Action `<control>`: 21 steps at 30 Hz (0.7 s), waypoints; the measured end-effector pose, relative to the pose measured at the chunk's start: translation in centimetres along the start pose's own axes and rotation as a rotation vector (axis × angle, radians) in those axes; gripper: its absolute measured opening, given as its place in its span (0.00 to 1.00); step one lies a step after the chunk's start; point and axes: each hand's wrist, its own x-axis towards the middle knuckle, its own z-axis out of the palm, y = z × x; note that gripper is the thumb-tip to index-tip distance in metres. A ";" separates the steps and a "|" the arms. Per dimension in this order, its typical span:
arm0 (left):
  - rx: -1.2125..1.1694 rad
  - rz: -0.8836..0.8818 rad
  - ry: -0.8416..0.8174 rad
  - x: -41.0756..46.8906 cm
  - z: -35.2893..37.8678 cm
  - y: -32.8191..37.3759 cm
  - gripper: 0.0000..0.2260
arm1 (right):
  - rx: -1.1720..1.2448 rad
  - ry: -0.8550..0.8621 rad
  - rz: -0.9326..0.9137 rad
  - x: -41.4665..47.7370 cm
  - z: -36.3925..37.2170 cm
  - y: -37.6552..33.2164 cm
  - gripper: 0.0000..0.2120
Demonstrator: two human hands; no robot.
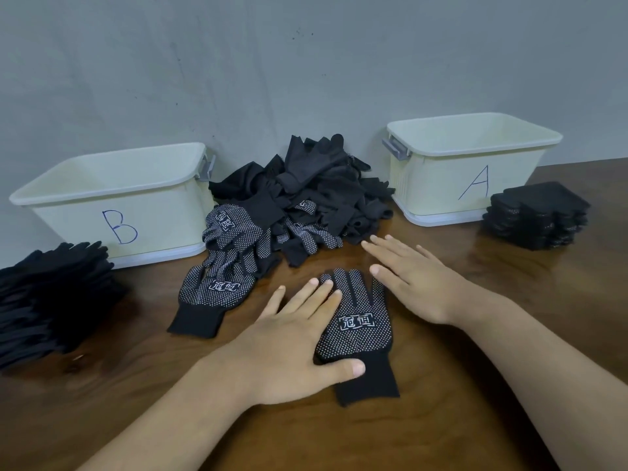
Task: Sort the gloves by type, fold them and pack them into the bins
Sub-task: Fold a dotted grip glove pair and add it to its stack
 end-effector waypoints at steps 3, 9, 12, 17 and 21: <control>-0.092 0.025 0.195 0.7 0.1 1.1 0.42 | 0.002 0.028 -0.060 0.1 0.6 -1.1 0.27; -0.053 0.058 0.068 1.8 1.3 2.0 0.40 | -0.013 0.026 -0.030 0.9 1.5 -0.3 0.25; -0.056 0.070 0.052 0.8 1.3 1.9 0.41 | 0.002 0.049 -0.008 1.1 1.5 0.7 0.24; -0.211 -0.018 0.353 1.1 -0.1 -0.9 0.32 | 0.086 0.138 -0.162 1.7 1.9 -0.5 0.21; -0.180 -0.261 0.472 2.3 0.0 -4.4 0.28 | -0.016 0.192 -0.114 3.5 2.5 -3.1 0.22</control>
